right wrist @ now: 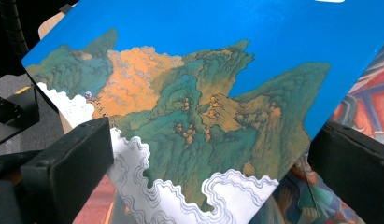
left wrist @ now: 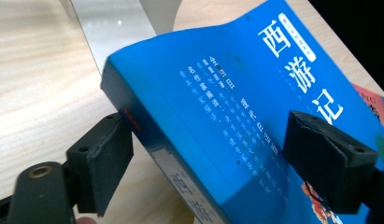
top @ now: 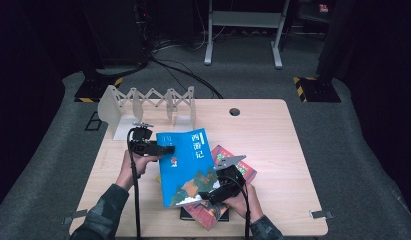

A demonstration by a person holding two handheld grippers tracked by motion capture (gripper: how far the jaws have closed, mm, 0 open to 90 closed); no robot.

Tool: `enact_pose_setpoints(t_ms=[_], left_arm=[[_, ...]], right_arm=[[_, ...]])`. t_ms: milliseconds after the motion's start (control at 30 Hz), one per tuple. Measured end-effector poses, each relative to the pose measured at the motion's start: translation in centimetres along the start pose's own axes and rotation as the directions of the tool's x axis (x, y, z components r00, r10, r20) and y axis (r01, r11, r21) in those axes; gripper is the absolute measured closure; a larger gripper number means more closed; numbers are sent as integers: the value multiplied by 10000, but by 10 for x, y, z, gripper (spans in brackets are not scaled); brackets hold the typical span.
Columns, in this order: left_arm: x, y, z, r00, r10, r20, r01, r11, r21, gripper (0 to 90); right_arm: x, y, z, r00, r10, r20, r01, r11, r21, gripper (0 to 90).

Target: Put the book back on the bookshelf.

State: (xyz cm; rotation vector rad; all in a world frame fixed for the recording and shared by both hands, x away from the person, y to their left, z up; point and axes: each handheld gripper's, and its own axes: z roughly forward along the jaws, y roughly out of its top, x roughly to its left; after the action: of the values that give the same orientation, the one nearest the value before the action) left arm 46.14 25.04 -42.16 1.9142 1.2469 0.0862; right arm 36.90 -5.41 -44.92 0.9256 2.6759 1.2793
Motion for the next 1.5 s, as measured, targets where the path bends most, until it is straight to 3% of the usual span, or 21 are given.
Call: enact_pose_setpoints(t_ms=[233, 267, 300, 367, 633, 733, 767, 867, 1067, 1133, 1200, 1233, 1267, 1367, 1400, 1433, 1467, 1500], left_arm=[[-8, 8, -10, 9986, 422, -323, -435, 9982, -403, 204], [-9, 9, -12, 9988, 419, -247, -432, 9977, -530, 213], [-9, 10, -13, 9995, 314, 92, -308, 9980, -545, 237], [-12, 10, -15, 9976, 572, 381, -557, 9976, -409, 262], [-14, 10, -13, 9977, 563, 387, -546, 9976, -428, 266], [-17, 11, -15, 9968, 734, 314, -719, 9963, -462, 280], [-21, 12, -16, 9971, 737, 193, -725, 9958, -558, 285], [-29, 16, -15, 9920, 1219, -331, -1232, 9916, -398, 294], [-29, 11, -5, 9881, 1220, -932, -1239, 9922, -142, 296], [-26, 9, 0, 9816, 1493, -1190, -1488, 9888, 128, 295], [-26, 8, 2, 9804, 1517, -1254, -1517, 9884, 96, 295], [-27, 8, 4, 9749, 1741, -1386, -1735, 9847, 164, 309], [-28, 8, 6, 9728, 1816, -1439, -1802, 9834, 227, 309], [-26, 8, 6, 9718, 1885, -1415, -1867, 9821, 260, 309], [-27, 7, 7, 9761, 1667, -1394, -1659, 9860, 171, 309], [-27, 8, 7, 9743, 1761, -1407, -1745, 9844, 239, 309], [-27, 8, 7, 9743, 1761, -1407, -1745, 9844, 239, 309], [-26, 8, 7, 9703, 1943, -1444, -1909, 9809, 369, 309]], right_arm=[[-3, 2, 2, 9999, -110, -108, 110, 9999, 15, 0], [-3, 3, 3, 9999, -99, -98, 99, 10000, -9, 0], [-2, 3, 3, 9999, 11, -101, -10, 10000, 64, 0], [-3, 4, 3, 10000, 55, -74, -55, 10000, 34, 0], [-4, 3, 4, 10000, -2, -73, 2, 9999, -103, 0], [-5, 3, 4, 9999, 59, -140, -60, 9999, -83, 0], [-5, 2, 4, 9999, 18, -162, -20, 9999, -108, 0], [-7, 2, 4, 9998, 43, -209, -47, 9998, -192, 0], [-9, 2, 3, 9995, 135, -290, -140, 9997, -183, 12], [-16, 3, 1, 9982, 207, -570, -212, 9997, -85, 21], [-19, 3, 0, 9965, 350, -753, -354, 9994, -32, 27], [-28, 4, 5, 9880, 737, -1355, -721, 9972, 173, 21], [-31, 4, 4, 9868, 796, -1413, -790, 9968, 100, 41], [-35, 7, 4, 9885, 904, -1215, -892, 9959, 150, 46], [-36, 9, 5, 9888, 971, -1131, -958, 9953, 170, 44], [-39, 14, 5, 9914, 1072, -745, -1059, 9942, 207, 54], [-39, 14, 5, 9914, 1072, -745, -1059, 9942, 207, 54], [-41, 19, 5, 9920, 1230, -284, -1227, 9923, 143, 85]])
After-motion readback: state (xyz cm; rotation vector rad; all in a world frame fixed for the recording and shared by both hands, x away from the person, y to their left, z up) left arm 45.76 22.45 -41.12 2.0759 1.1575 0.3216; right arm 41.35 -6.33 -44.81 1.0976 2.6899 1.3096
